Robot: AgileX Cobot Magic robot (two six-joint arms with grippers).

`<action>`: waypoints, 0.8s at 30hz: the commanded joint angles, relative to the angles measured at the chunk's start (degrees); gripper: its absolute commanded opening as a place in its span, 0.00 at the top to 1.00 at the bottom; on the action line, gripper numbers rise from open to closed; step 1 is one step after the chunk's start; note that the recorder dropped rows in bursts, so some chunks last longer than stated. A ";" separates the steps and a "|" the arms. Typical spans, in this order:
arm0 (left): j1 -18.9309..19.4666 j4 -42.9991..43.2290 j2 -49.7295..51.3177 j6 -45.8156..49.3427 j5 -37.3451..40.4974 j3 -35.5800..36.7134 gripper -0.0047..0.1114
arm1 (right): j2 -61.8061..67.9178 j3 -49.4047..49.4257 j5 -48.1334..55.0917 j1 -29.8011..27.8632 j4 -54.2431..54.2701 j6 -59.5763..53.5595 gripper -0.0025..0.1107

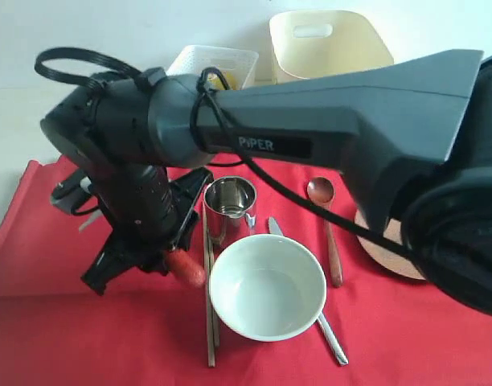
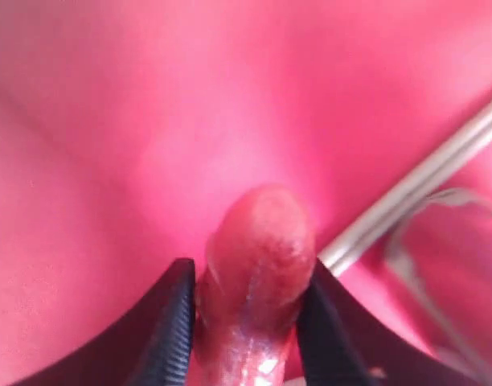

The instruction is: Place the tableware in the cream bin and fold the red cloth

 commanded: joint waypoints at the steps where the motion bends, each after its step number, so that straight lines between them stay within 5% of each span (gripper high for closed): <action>1: -0.29 0.13 0.12 -0.32 -0.60 -0.16 0.96 | -3.03 -3.44 0.12 0.04 -3.98 0.15 0.90; 4: -0.29 0.13 0.12 -0.32 -0.60 -0.16 0.96 | -3.78 -5.86 -1.91 -0.10 -8.26 2.23 0.98; 11: -0.29 0.13 0.12 -0.32 -0.60 -0.16 0.96 | -2.93 -7.21 -17.82 -2.89 -25.71 14.42 0.98; 24: -0.29 0.13 0.12 -0.32 -0.60 -0.16 0.96 | 0.12 -7.21 -37.37 -18.29 -22.42 18.60 0.98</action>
